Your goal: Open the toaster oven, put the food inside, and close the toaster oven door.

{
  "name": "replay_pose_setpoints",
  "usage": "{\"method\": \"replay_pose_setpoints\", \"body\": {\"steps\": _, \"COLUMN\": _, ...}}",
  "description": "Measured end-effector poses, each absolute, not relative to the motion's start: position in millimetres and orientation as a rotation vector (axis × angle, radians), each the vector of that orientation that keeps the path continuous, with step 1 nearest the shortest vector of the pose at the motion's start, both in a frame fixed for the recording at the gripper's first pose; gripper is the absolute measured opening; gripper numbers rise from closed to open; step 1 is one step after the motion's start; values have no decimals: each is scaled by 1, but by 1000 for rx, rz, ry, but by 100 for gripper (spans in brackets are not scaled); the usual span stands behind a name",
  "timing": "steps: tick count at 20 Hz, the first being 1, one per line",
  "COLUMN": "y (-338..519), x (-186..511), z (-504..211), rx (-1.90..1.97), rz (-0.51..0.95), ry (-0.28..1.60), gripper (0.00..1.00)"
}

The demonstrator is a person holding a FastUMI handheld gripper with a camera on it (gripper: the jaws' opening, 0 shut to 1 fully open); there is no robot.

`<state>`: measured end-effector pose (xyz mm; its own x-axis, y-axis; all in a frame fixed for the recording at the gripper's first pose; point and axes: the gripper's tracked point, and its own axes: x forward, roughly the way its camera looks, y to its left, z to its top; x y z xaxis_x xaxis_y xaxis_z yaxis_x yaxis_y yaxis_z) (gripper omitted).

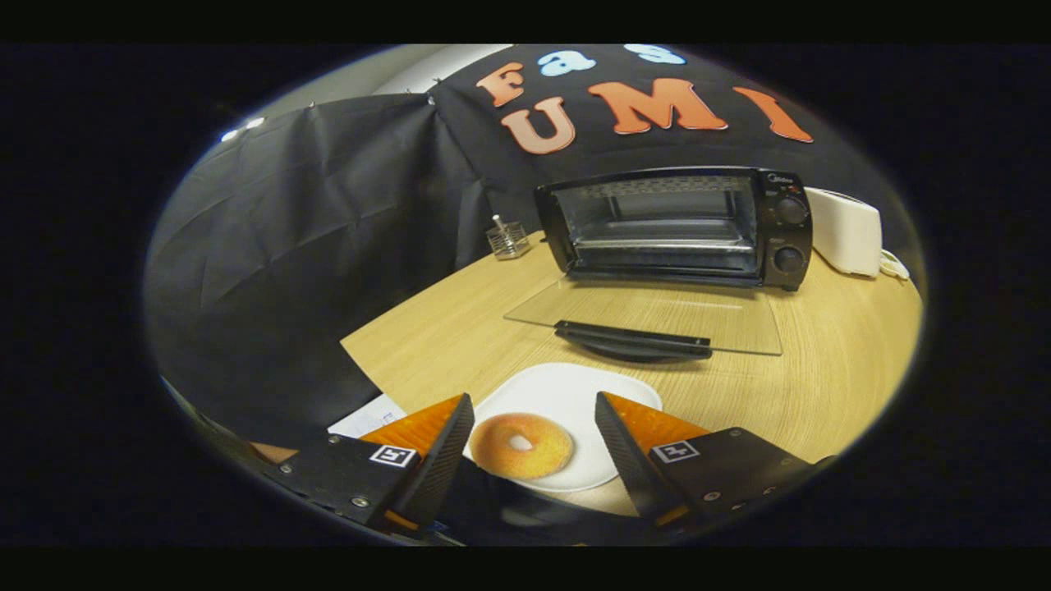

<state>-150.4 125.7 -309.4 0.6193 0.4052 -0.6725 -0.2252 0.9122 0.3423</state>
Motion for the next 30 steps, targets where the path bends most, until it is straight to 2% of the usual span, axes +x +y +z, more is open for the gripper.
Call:
{"method": "replay_pose_setpoints", "body": {"steps": 4, "y": 135, "x": -168, "z": -315, "rx": 279, "rz": 404, "ry": 896, "gripper": 89}}
{"method": "replay_pose_setpoints", "body": {"steps": 10, "y": 134, "x": -167, "z": -338, "rx": 237, "rz": 361, "ry": 925, "gripper": 87}}
{"method": "replay_pose_setpoints", "body": {"steps": 16, "y": 125, "x": -159, "z": -338, "rx": 291, "rz": 315, "ry": 911, "gripper": 61}}
{"method": "replay_pose_setpoints", "body": {"steps": 18, "y": 124, "x": -151, "z": -332, "rx": 356, "rz": 300, "ry": 887, "gripper": 57}}
{"method": "replay_pose_setpoints", "body": {"steps": 24, "y": 119, "x": -108, "z": -290, "rx": 533, "rz": 268, "ry": 738, "gripper": 50}}
{"method": "replay_pose_setpoints", "body": {"steps": 30, "y": 122, "x": -59, "z": -266, "rx": 690, "rz": 247, "ry": 648, "gripper": 49}}
